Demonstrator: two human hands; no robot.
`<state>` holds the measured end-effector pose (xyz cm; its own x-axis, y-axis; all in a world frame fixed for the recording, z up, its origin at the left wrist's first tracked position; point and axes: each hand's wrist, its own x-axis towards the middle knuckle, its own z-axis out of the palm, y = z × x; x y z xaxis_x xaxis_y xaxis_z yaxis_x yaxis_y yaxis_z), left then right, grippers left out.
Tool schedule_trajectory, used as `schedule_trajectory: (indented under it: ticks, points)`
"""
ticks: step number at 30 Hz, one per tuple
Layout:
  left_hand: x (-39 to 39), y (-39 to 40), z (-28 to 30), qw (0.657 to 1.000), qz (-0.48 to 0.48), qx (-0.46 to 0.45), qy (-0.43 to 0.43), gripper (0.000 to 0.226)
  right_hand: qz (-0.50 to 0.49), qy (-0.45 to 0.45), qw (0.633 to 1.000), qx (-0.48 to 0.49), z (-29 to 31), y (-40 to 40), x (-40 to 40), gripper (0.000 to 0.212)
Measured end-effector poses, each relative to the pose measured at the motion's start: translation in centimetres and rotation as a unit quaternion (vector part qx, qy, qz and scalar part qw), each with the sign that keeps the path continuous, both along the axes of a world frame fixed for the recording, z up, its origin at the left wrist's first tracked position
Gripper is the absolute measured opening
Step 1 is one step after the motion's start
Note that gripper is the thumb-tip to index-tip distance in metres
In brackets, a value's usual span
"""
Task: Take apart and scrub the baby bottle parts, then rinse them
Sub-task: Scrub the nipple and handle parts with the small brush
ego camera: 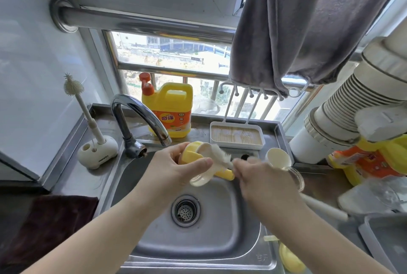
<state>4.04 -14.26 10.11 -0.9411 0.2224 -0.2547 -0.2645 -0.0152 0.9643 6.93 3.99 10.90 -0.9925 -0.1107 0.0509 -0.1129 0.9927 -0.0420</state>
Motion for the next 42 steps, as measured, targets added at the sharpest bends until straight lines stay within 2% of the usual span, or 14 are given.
schedule_trajectory:
  ticks: [3,6,8,10,12,15,17,19,21,27,31,35,39,42]
  points:
    - [0.5,0.0,-0.2,0.999,0.034,0.0,0.014,0.049,-0.02,-0.228,0.954,-0.196,-0.8,-0.5,0.5,0.024]
    - [0.9,0.0,0.1,0.999,0.03,0.018,0.035,0.034,-0.026,-0.314,0.901,-0.299,-0.4,-1.0,0.7,0.027]
    - [0.8,-0.1,0.2,0.998,0.022,0.024,0.046,0.035,-0.017,-0.285,0.918,-0.277,-0.4,-0.6,0.5,0.028]
    - [0.7,-0.2,0.3,0.998,0.025,0.017,0.052,0.051,-0.021,-0.185,0.963,-0.195,-0.8,-0.1,0.2,0.029]
    - [0.4,0.0,0.3,0.997,0.033,0.008,0.064,0.058,-0.024,-0.101,0.983,-0.153,-0.9,0.1,0.1,0.03]
    - [0.2,0.3,0.2,0.997,0.033,0.026,0.066,0.063,-0.009,-0.114,0.966,-0.23,-0.8,-0.6,0.6,0.027]
    - [0.5,0.4,-0.2,0.997,0.024,0.022,0.066,0.071,-0.002,-0.197,0.93,-0.309,-0.7,-1.2,1.1,0.028]
    - [0.7,0.5,-0.4,0.997,0.024,0.026,0.064,0.072,-0.04,-0.274,0.875,-0.397,-0.8,-0.8,1.2,0.028]
    - [0.6,0.5,-0.6,0.997,0.033,0.042,0.062,0.068,-0.079,-0.286,0.846,-0.443,-0.6,0.1,1.3,0.026]
    - [0.5,0.0,-1.5,0.996,0.063,0.063,0.019,0.068,-0.153,-0.083,0.904,-0.391,0.6,2.0,1.4,0.005]
    - [2.1,0.4,-2.0,0.994,0.029,0.103,-0.009,0.079,-0.182,-0.082,0.905,-0.376,-0.3,1.7,0.1,0.012]
    - [3.0,-0.2,-2.1,0.996,-0.048,0.064,-0.041,0.083,-0.187,-0.048,0.901,-0.389,-1.1,1.8,0.0,0.024]
    - [2.4,-0.9,-0.8,0.981,-0.152,0.006,-0.124,0.067,-0.131,-0.001,0.914,-0.383,-0.8,2.1,-0.2,0.029]
    - [0.7,-0.7,0.6,0.969,-0.148,-0.006,-0.2,0.061,-0.071,0.018,0.924,-0.376,-0.1,2.1,-0.3,0.029]
